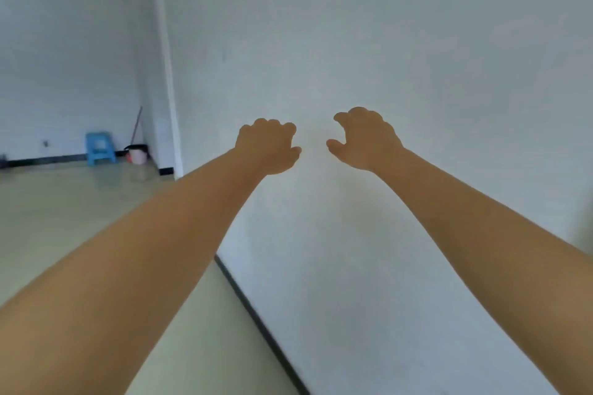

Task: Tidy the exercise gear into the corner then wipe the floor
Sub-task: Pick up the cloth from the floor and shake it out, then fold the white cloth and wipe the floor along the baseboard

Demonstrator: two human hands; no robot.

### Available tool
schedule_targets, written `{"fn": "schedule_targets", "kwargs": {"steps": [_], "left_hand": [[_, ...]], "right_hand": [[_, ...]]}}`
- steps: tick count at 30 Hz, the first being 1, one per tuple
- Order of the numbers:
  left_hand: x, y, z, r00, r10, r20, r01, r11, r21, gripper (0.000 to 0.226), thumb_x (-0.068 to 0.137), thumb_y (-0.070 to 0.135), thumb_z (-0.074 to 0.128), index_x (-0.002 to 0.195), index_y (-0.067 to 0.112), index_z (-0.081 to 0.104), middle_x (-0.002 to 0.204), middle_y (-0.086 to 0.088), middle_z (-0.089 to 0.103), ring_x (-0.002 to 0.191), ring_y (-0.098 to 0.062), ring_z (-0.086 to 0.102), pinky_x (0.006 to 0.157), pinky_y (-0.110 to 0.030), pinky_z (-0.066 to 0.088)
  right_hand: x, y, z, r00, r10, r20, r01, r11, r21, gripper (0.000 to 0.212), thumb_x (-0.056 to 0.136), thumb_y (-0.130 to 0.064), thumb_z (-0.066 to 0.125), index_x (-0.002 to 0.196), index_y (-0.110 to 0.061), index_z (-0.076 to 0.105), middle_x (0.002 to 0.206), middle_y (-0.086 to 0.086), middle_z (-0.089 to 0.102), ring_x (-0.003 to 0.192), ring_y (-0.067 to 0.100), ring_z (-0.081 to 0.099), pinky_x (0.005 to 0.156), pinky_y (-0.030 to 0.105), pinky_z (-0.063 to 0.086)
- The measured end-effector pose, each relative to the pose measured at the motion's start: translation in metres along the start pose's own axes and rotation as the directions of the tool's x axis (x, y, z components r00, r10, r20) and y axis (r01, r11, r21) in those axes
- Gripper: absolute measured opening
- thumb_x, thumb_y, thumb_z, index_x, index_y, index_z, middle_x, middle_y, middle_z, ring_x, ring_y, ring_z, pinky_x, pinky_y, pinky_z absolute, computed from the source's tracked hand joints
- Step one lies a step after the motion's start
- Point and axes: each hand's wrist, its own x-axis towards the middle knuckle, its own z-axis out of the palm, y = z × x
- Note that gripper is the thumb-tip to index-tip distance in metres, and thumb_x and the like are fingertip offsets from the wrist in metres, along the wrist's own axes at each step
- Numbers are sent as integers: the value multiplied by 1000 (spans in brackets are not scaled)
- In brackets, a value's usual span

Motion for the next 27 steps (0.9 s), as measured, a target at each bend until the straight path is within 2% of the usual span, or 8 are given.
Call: {"fn": "schedule_targets", "kwargs": {"steps": [2,5,10,14,18,22,24,27], "left_hand": [[-37,-50,38,986,-104,133,106,994,-2,50,98,37,39,143,16,35,141,-7,45,133,-27,38,105,-38,35],[-102,-123,94,926,-222,306,228,974,19,50,98,36,41,143,15,34,143,-8,43,135,-27,37,108,-38,34],[-207,-241,167,775,-404,485,404,908,111,52,98,37,40,145,17,32,147,-8,38,139,-27,32,111,-40,30],[-277,-336,210,642,-508,574,529,836,148,49,98,33,40,142,13,35,144,-9,40,136,-27,34,108,-39,33],[-338,-409,248,495,-550,673,598,777,195,49,98,32,41,141,11,36,142,-11,41,134,-29,35,106,-39,36],[-361,-468,280,363,-562,743,624,739,255,47,98,31,40,140,11,36,141,-11,42,133,-28,36,104,-38,36],[-359,-497,296,306,-566,766,633,722,280,46,98,30,40,141,12,35,140,-10,42,133,-28,36,104,-37,36],[-344,-544,320,262,-573,776,644,703,302,44,98,29,39,138,11,37,138,-10,43,131,-27,37,102,-37,37]], "right_hand": [[-12,-53,53,989,-85,121,71,990,118,54,95,-37,43,142,-13,33,145,11,36,134,29,35,105,39,34],[-43,-135,130,934,-198,297,117,956,269,55,95,-35,44,144,-13,32,145,11,36,134,29,35,107,39,33],[-91,-262,229,793,-363,489,166,901,400,57,95,-34,45,145,-13,29,150,10,31,138,28,31,111,40,32],[-113,-362,293,689,-436,578,166,872,461,58,95,-33,48,146,-13,29,151,10,29,140,27,29,114,40,30],[-145,-447,347,566,-440,697,125,882,454,58,94,-33,48,145,-12,31,148,12,33,137,29,33,112,41,32],[-154,-513,387,445,-459,769,105,879,465,56,94,-33,48,144,-12,32,148,11,34,136,28,34,110,39,34],[-143,-543,408,409,-484,773,120,869,480,55,94,-33,47,144,-12,33,148,10,34,136,27,35,109,39,35],[-113,-586,442,386,-496,777,133,864,485,55,94,-33,47,143,-12,33,147,10,35,136,27,35,107,37,36]]}}
